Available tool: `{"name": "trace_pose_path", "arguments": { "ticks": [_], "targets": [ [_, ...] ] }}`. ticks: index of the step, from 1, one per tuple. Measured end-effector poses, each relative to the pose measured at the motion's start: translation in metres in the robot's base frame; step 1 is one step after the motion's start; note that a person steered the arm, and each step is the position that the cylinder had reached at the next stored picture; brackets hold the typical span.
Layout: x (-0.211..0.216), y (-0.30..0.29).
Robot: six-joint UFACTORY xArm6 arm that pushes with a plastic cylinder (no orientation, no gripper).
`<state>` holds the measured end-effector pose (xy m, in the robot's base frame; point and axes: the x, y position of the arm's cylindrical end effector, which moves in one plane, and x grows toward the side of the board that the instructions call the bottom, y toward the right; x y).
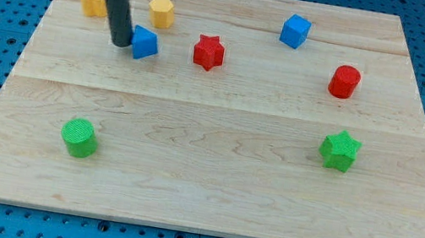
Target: Move blue triangle towards top center
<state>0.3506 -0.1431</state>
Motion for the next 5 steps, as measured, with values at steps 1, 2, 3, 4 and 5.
{"name": "trace_pose_path", "arguments": {
  "ticks": [1, 2, 3, 4, 5],
  "targets": [
    [0.009, 0.001],
    [0.011, 0.036],
    [-0.009, 0.056],
    [-0.041, 0.083],
    [-0.021, 0.092]
  ]
}}
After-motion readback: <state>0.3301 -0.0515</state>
